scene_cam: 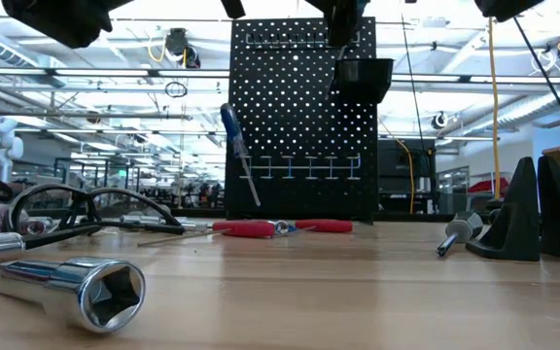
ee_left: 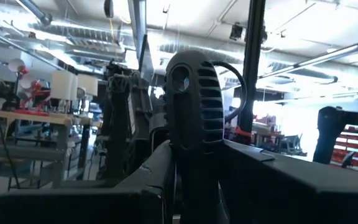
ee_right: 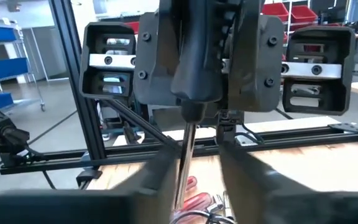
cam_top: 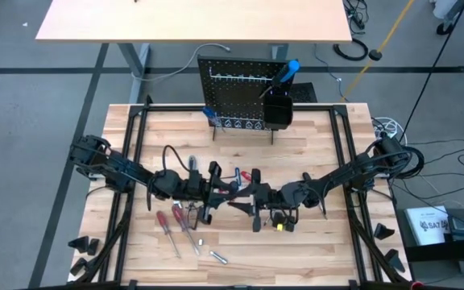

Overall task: Hang tools onto peg board
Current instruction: Hang the black screwdriver onto the peg board

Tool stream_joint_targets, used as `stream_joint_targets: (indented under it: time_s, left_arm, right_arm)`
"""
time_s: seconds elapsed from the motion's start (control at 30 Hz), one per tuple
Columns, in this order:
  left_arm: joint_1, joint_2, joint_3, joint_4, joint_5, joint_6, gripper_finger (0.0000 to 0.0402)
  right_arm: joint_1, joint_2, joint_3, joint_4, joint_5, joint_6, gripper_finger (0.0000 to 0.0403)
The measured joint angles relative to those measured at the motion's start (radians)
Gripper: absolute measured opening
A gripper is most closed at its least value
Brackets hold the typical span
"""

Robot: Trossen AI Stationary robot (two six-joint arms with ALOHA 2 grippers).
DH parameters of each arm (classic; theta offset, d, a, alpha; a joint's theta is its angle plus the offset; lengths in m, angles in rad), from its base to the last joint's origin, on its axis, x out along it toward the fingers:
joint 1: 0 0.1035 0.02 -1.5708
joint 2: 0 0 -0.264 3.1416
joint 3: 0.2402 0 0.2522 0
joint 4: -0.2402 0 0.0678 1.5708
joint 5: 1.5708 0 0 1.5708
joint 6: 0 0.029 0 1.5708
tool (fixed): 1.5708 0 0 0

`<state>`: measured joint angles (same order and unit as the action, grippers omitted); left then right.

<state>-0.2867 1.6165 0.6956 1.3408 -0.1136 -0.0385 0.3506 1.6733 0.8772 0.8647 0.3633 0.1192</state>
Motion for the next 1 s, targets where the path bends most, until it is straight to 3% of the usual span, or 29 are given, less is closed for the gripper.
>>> stream_joint_targets:
  time_s: [0.07, 0.13, 0.37, 0.5, 0.77, 1.0]
  left_arm:
    - [0.003, 0.0, 0.0, -0.013, -0.002, 0.003, 0.0094]
    - [0.007, 0.0, 0.0, -0.036, -0.002, 0.003, 0.0104]
    - [0.011, -0.001, 0.001, -0.099, -0.065, -0.001, 0.0165]
    - [0.011, -0.01, 0.001, -0.16, -0.07, 0.005, 0.0186]
    - [0.013, -0.057, 0.001, -0.298, -0.118, 0.027, 0.0193]
    - [0.015, -0.06, 0.0, -0.296, -0.178, 0.052, 0.0194]
  right_arm:
    - [0.0, 0.0, 0.0, -0.014, -0.003, 0.0, 0.0033]
    - [-0.002, 0.0, 0.0, -0.031, 0.0, 0.002, 0.0013]
    - [-0.005, -0.001, 0.0, -0.06, 0.037, 0.003, 0.0005]
    - [-0.006, -0.032, 0.0, -0.171, 0.058, 0.02, 0.0004]
    - [-0.01, -0.132, 0.0, -0.481, 0.133, 0.136, 0.0004]
    - [-0.017, -0.135, 0.001, -0.541, 0.134, 0.17, 0.0004]
